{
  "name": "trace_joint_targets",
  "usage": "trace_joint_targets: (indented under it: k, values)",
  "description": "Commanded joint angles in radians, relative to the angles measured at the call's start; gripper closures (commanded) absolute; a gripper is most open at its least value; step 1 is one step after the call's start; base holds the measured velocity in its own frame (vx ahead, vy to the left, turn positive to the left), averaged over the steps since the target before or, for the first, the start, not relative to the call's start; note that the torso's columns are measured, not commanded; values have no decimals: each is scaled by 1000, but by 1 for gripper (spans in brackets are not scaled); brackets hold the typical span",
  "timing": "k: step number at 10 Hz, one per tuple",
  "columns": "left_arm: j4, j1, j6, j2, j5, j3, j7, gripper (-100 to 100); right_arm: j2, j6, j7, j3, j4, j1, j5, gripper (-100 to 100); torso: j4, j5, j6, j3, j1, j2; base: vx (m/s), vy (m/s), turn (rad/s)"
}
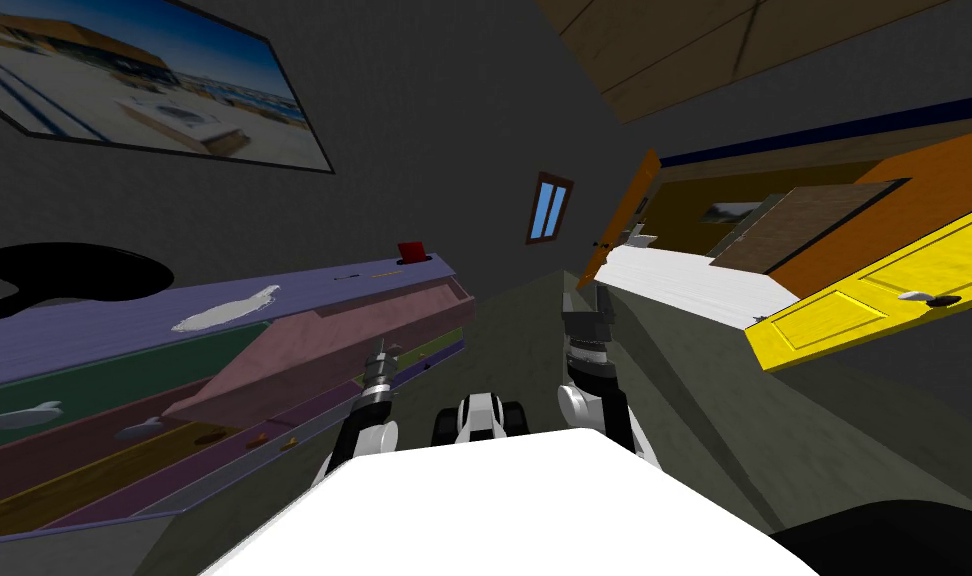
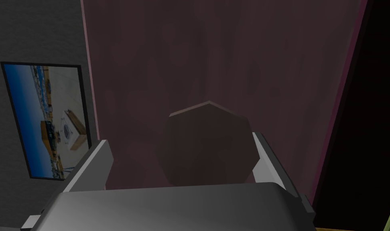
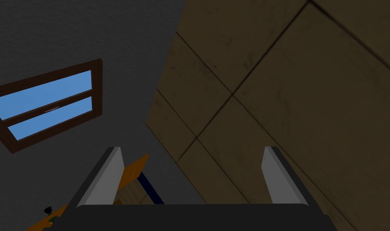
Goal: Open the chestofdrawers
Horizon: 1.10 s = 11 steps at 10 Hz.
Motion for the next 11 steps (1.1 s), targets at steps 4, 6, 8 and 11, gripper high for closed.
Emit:
trace_joint_targets:
  k: [4, 6, 8, 11]
  values:
    - [-113, 34, 70, 4, 12, 6, -2, -100, 0, 0, 0, 0, 0, 0, 0, 0, 6, -6, -2, 2, -4, 6, 5, -6, -6]
    - [-86, 46, 81, 2, 11, 1, -2, 0, 0, 0, 0, 0, 0, 0, 0, 0, 4, -4, -1, 3, -4, 5, 7, 1, -4]
    - [-78, 50, 88, 1, 11, 0, -3, 0, 0, 0, 0, 0, 0, 0, 0, 0, 0, 0, -1, 0, 1, 0, 0, 0, 0]
    - [-73, 53, 92, 1, 11, -1, -3, 0, 0, 0, 0, 0, 0, 0, 0, 0, -3, 2, -1, -2, 3, -4, 0, 0, 0]
